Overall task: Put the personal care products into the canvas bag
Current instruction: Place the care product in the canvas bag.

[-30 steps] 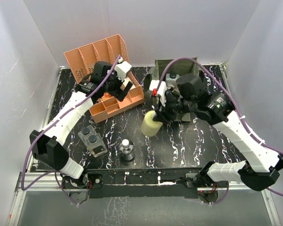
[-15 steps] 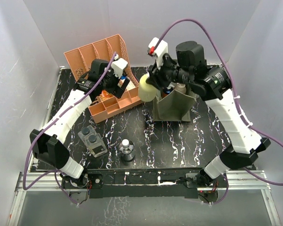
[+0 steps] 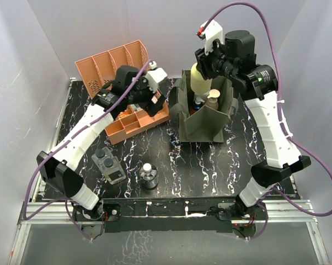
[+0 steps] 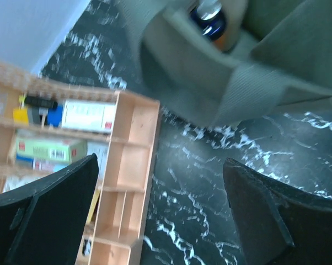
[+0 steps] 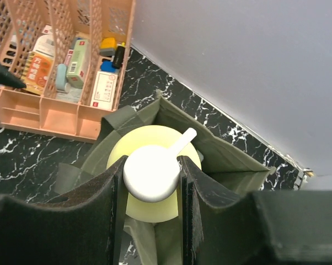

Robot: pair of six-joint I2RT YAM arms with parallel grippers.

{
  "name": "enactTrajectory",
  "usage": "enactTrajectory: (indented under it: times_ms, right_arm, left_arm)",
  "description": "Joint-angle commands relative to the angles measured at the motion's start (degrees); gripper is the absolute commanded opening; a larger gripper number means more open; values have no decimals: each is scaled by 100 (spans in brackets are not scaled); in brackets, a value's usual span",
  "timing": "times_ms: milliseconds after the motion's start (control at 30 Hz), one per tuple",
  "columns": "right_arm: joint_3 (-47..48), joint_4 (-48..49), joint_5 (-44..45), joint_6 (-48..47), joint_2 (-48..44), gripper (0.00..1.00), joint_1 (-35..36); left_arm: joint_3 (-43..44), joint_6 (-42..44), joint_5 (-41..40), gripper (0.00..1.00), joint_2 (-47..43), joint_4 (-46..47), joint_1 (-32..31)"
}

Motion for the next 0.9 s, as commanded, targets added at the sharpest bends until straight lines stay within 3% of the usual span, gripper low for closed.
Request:
enactTrajectory:
  times_ms: [0, 300, 600, 733, 867]
  right_arm:
    - [171, 1327, 93, -75, -231, 8, -200]
    - [-243, 1309, -103, 182, -252, 8, -586]
    - [-671, 1322, -307, 340, -406, 8, -705]
    - [-813, 1344, -350, 349, -445, 8, -775]
    - [-1034, 1360, -427, 349, -477, 8, -816]
  left_arm:
    - [784, 424, 193, 92, 203, -131, -777]
    - [1958, 437, 850, 88, 1262, -174, -1674]
    - [2000, 432, 789, 83, 1753, 60, -1745]
    - [2013, 437, 1189, 77, 1827, 7, -1749]
    - [2096, 666, 1668, 63, 1892, -212, -1801]
